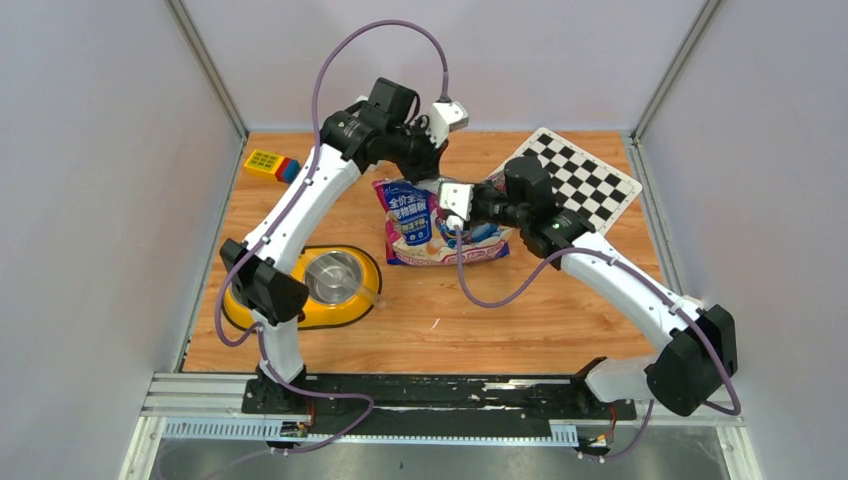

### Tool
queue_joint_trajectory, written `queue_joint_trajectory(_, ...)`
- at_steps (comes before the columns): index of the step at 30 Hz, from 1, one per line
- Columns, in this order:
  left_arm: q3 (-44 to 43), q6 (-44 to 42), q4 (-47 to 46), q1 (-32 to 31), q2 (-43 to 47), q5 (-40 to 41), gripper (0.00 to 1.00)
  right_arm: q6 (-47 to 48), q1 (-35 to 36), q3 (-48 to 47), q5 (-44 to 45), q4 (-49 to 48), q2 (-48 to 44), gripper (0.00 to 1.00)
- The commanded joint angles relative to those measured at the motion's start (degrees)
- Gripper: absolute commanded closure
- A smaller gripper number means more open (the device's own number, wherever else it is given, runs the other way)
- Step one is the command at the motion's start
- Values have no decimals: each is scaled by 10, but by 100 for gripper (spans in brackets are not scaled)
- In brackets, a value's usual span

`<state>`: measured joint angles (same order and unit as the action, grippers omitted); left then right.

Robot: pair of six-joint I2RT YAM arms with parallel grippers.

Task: Serve the pet food
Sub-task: Open the pet food bag at the center of the board.

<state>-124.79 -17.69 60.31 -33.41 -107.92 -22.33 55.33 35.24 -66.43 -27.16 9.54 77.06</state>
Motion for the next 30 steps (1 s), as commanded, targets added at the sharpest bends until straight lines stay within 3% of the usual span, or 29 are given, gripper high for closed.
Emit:
queue_joint_trajectory(1, 15, 48, -80, 5, 48, 79, 100, -31, 5, 9, -53, 41, -45, 100)
queue_joint_trajectory(17, 62, 113, -208, 4, 118, 220, 100, -44, 5, -22, -99, 166, -69, 100)
queue_joint_trajectory(26, 55, 105, -213, 5, 120, 265, 99, -33, 5, -54, -130, 228, -79, 100)
queue_joint_trajectory(30, 51, 91, -191, 5, 121, 150, 59, -33, 5, -63, -116, 225, -71, 100)
